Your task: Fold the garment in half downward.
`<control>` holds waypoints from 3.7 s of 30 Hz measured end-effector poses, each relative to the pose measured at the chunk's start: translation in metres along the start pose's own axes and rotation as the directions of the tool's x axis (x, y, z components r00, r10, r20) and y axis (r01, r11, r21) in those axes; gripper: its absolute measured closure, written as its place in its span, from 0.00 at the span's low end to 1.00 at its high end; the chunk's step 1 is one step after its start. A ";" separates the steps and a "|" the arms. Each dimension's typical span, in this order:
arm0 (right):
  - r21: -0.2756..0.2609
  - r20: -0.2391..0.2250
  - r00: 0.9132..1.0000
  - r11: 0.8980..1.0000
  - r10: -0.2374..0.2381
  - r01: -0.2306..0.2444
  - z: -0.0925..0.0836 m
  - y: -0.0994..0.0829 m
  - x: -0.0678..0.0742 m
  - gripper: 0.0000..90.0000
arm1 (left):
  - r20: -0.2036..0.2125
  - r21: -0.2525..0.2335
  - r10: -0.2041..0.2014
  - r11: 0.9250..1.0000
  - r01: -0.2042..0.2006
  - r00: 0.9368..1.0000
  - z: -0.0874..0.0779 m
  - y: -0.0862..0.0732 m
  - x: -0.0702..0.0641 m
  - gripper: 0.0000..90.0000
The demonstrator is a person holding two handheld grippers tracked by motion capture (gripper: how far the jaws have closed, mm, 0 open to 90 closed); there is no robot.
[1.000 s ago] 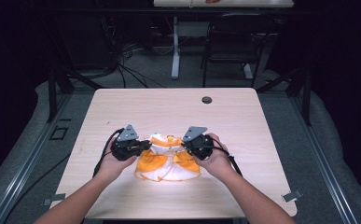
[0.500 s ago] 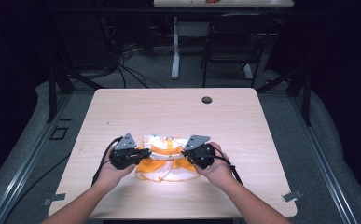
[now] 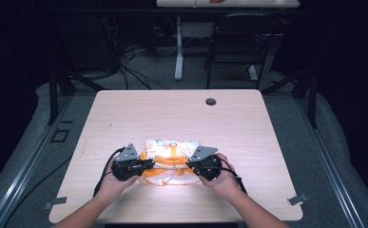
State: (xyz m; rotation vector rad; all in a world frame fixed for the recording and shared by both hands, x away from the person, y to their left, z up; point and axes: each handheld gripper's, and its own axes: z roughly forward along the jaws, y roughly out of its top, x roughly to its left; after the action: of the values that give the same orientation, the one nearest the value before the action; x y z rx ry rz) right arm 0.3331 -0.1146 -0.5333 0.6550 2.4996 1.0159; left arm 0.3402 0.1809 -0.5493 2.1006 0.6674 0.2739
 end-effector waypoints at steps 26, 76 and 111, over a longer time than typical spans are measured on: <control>-0.099 -0.015 0.995 0.990 0.096 -0.097 -0.004 0.023 -0.014 0.93 | -0.034 0.001 -0.005 1.000 0.005 0.999 0.003 0.031 0.008 0.93; 0.062 -0.150 0.981 0.992 0.123 -0.115 0.026 -0.018 0.010 0.92 | 0.076 0.134 0.041 0.990 -0.051 0.996 0.019 -0.010 -0.018 0.97; 0.028 -0.120 0.980 0.987 0.161 -0.159 0.042 -0.016 0.003 0.93 | -0.004 0.108 -0.074 0.991 0.074 0.997 0.031 -0.012 0.009 1.00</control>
State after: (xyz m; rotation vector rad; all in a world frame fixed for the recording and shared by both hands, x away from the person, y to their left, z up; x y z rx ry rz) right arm 0.3466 -0.0998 -0.5738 0.8344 2.5974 1.1225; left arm 0.3567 0.1700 -0.5771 2.1726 0.7736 0.2001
